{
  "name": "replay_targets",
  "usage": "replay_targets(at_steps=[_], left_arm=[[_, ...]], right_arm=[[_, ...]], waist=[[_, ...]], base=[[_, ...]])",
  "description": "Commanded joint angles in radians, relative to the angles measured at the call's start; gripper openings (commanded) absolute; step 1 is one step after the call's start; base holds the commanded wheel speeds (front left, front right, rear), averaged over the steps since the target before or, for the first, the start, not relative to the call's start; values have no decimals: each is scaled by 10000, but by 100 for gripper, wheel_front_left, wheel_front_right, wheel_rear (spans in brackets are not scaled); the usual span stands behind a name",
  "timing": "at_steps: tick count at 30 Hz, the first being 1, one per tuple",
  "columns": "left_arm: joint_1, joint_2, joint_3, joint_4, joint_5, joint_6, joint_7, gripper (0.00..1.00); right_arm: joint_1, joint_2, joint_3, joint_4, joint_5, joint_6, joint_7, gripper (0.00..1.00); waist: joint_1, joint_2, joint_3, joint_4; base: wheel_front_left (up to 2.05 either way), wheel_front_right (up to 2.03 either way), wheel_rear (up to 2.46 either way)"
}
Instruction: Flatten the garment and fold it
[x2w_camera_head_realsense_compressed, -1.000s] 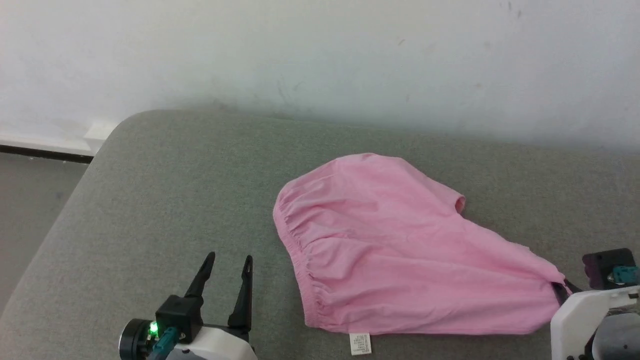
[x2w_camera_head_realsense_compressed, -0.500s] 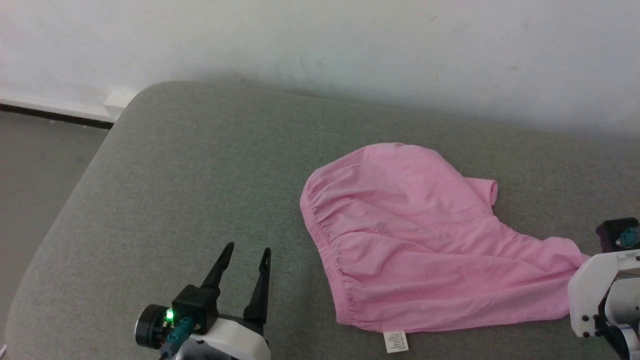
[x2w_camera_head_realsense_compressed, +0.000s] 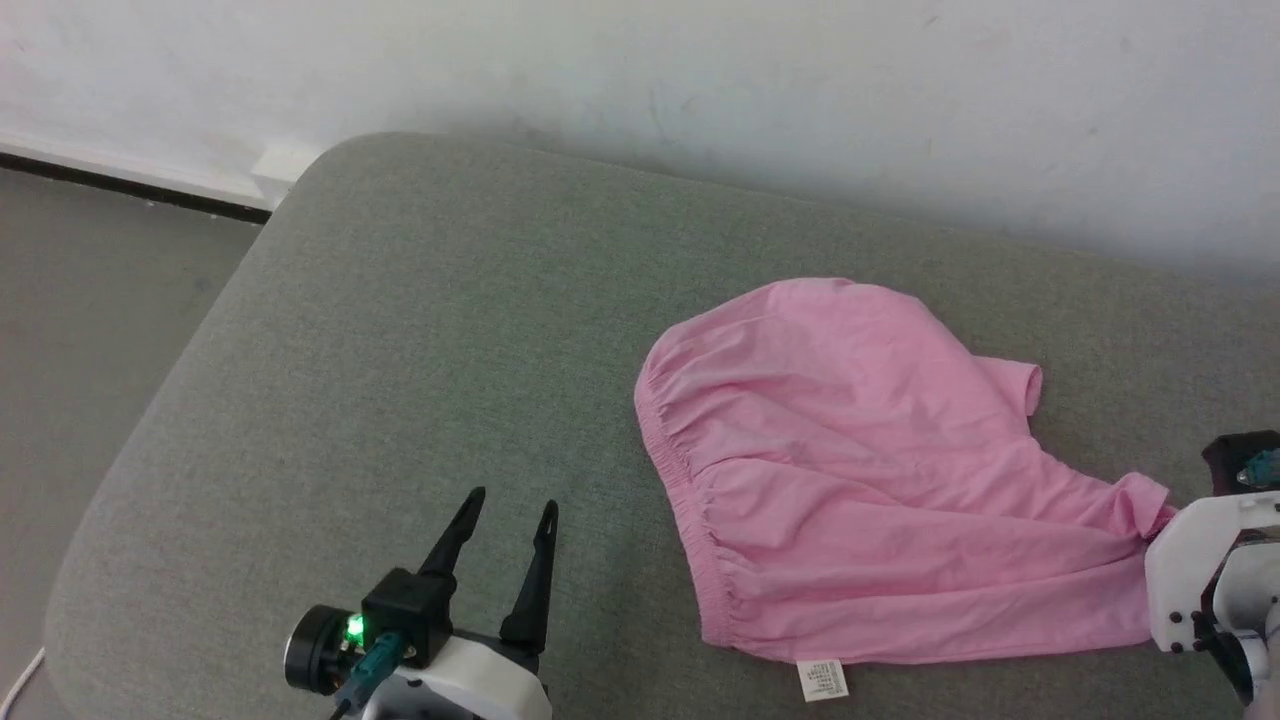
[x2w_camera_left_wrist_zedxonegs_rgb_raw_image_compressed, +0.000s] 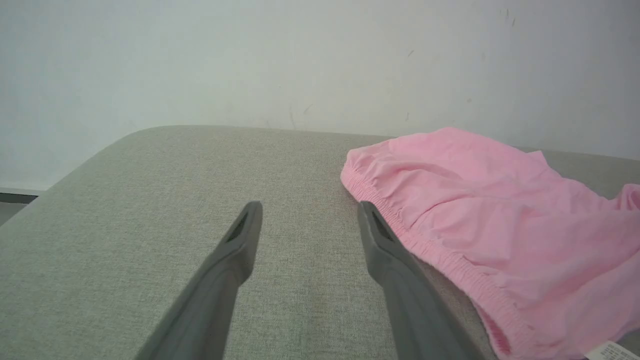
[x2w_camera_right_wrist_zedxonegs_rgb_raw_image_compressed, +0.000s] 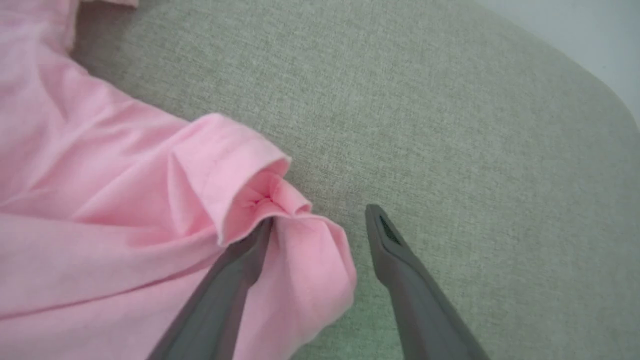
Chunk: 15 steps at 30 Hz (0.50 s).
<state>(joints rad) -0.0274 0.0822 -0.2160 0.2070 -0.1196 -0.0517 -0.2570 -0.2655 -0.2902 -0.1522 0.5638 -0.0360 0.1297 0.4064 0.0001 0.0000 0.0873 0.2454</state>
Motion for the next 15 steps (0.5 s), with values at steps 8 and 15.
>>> replay_targets(at_steps=[8,15], left_arm=[[473,-88,156,-70,-184,-129,-47,100],[774,-178,150,-112,-661,-297,-47,100]], right_arm=[[366,362,283,-775,605,10,-2056,100],[1805,1065,-55,-2516,1306,10,-3724,100]], waist=[[-1,0,-930,-867],[-1,0,-1083,-1473]], base=[[0,0,0],[0,0,0]])
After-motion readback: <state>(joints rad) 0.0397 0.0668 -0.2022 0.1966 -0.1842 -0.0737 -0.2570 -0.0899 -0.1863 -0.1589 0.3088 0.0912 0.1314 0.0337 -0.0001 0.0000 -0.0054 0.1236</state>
